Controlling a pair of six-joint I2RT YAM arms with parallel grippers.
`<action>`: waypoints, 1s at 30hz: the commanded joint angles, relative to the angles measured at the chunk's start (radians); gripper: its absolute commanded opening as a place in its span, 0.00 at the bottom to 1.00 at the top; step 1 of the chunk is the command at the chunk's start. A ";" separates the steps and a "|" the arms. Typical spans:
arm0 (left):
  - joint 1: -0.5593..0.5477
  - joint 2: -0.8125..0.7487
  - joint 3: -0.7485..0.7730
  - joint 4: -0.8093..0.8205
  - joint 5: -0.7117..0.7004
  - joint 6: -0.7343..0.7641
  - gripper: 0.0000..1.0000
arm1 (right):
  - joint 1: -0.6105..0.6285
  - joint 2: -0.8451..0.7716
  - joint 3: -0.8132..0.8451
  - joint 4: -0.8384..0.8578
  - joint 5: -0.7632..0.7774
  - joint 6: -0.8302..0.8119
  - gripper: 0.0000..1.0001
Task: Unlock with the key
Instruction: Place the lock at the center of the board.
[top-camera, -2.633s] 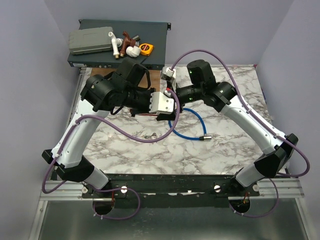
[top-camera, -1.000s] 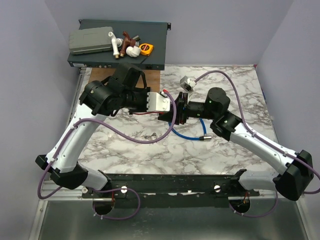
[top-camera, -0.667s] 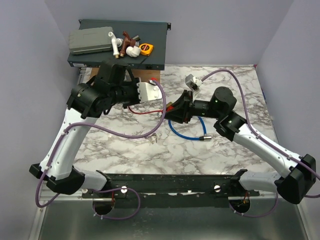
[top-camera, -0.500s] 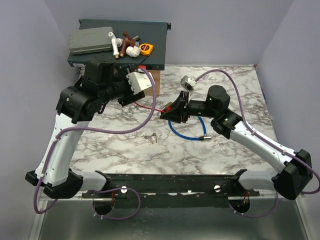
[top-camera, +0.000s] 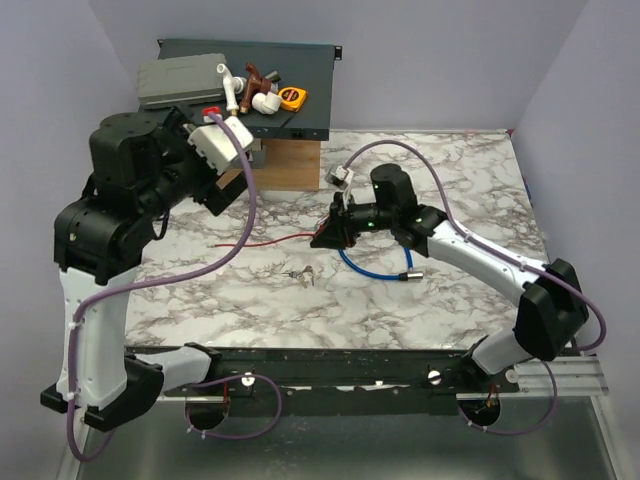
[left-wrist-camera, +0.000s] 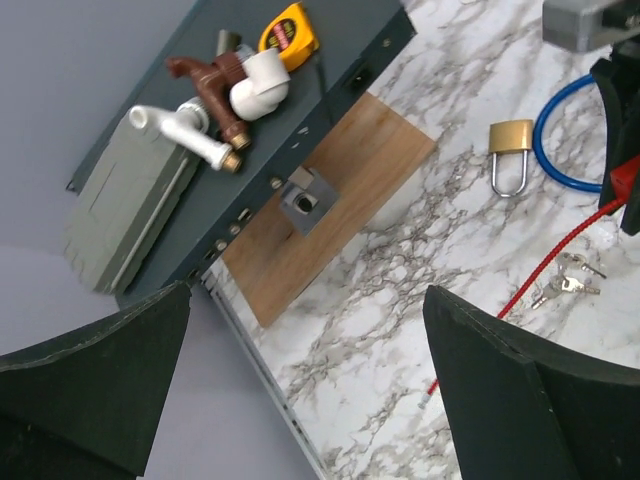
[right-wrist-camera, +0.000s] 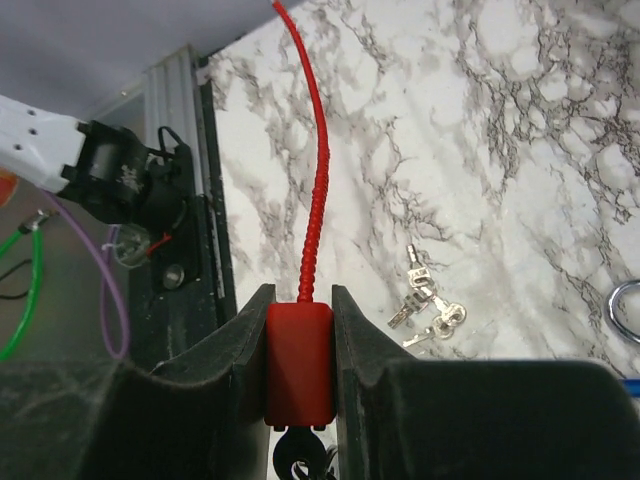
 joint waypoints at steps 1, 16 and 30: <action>0.092 -0.057 -0.051 -0.023 0.041 -0.070 0.98 | 0.063 0.114 0.083 -0.038 0.104 -0.079 0.01; 0.216 -0.120 -0.699 0.142 0.314 -0.033 0.98 | 0.177 0.623 0.348 0.117 0.144 -0.034 0.01; 0.216 -0.088 -0.929 0.222 0.308 -0.003 0.98 | 0.195 0.873 0.459 0.225 0.203 0.038 0.12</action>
